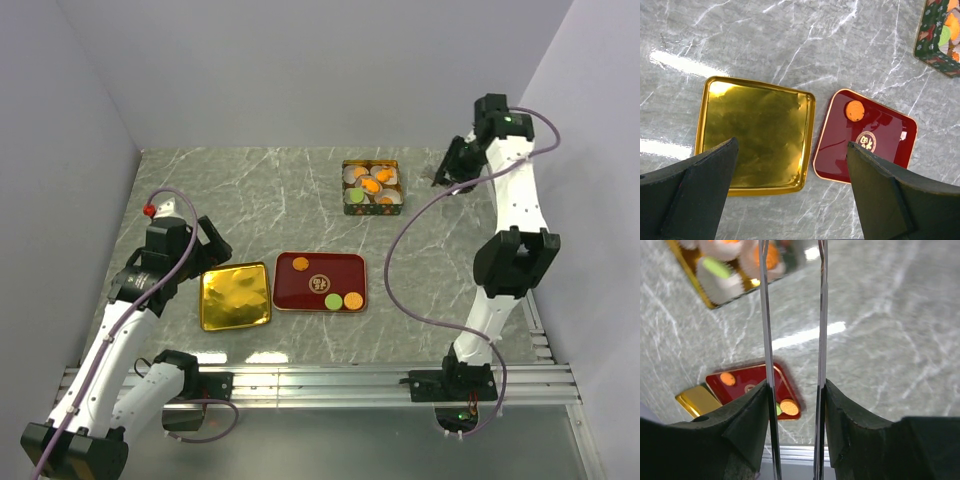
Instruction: Pack the cookies
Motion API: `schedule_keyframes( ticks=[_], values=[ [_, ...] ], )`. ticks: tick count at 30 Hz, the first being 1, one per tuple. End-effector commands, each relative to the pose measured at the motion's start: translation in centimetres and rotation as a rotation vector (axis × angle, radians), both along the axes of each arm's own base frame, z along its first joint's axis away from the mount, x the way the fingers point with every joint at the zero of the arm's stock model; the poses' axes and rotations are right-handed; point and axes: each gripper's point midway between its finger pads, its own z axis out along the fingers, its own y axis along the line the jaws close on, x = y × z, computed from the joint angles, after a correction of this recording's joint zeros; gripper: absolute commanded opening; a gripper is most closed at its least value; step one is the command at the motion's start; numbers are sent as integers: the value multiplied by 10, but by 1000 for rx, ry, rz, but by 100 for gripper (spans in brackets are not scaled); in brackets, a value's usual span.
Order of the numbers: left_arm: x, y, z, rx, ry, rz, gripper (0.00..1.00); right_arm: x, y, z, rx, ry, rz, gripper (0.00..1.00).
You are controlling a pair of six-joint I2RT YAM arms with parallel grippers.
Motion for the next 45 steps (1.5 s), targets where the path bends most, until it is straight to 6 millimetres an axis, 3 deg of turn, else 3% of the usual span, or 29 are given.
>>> schedule_keyframes(
  ticks=[1, 8, 16, 22, 23, 25, 26, 31, 34, 39, 45],
  values=[
    [3, -2, 13, -5, -58, -21, 95, -16, -23, 8, -26, -5, -46, 51],
    [1, -2, 18, -11, -82, -19, 96, -33, -53, -18, -98, 94, -117, 51],
    [-1, -1, 25, -15, -112, -24, 95, -51, -60, -44, -162, 152, -137, 51],
    [-1, -3, 25, -19, -116, -32, 95, -77, -50, -74, -157, 182, -130, 52],
    [-1, -3, 26, -19, -118, -32, 95, -89, -47, -88, -150, 216, -128, 52],
    [-1, -3, 25, -20, -116, -36, 95, -95, -43, -92, -139, 202, -129, 52],
    [0, -3, 24, -18, -110, -37, 95, -105, -39, -104, -126, 231, -123, 52],
    [0, -6, 22, -19, -99, -47, 95, -122, -23, -117, -61, 202, -132, 52],
    [1, -8, 20, -19, -92, -56, 95, -141, -8, -137, 8, 226, -134, 52],
    [1, -11, 17, -17, -80, -65, 95, -158, 7, -156, 84, 238, -141, 52],
    [1, -12, 14, -14, -65, -70, 95, -170, 10, -179, 91, 270, -133, 57]
  ],
)
